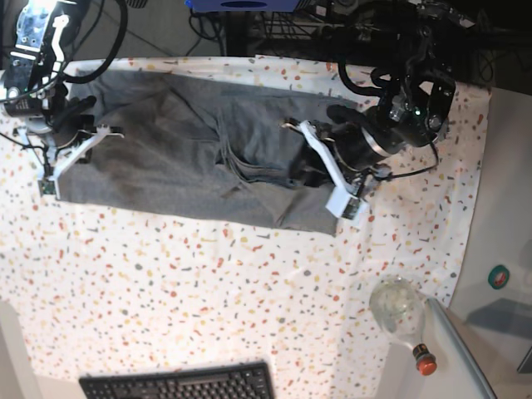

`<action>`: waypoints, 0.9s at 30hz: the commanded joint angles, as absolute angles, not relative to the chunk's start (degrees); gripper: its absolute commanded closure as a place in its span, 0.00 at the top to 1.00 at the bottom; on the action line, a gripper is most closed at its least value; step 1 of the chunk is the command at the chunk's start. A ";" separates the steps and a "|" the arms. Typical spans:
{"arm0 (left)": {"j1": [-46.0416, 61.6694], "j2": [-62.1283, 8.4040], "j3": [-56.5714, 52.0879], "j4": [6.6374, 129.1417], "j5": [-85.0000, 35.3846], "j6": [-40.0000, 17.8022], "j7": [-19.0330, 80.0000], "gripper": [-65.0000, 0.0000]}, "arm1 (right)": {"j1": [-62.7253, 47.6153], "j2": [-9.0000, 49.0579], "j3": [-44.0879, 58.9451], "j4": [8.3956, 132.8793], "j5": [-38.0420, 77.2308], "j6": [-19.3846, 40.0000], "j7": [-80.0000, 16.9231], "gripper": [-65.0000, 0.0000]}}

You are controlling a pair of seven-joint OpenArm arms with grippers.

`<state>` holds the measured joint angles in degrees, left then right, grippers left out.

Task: Layout the t-shirt on the table in an organized manner, then fold the t-shirt properly
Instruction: 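Fold the strip's end with the left gripper toward the right gripper, then release the fold and move the left gripper clear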

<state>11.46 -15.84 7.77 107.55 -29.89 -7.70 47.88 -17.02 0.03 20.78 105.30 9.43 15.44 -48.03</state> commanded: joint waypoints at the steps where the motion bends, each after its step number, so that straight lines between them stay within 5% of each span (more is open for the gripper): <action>1: 10.77 -16.22 5.41 106.24 -30.02 -7.78 46.90 0.00 | -16.75 0.48 20.97 106.15 9.63 15.34 -46.99 0.00; 16: 1.01 -12.70 2.86 87.08 -30.02 -7.60 46.73 0.00 | -15.87 0.48 20.97 106.07 9.63 15.34 -47.34 0.00; 27: -6.37 -5.76 12.79 77.58 -30.02 -7.60 46.73 0.00 | -15.87 0.48 20.97 106.07 9.63 15.34 -47.16 0.00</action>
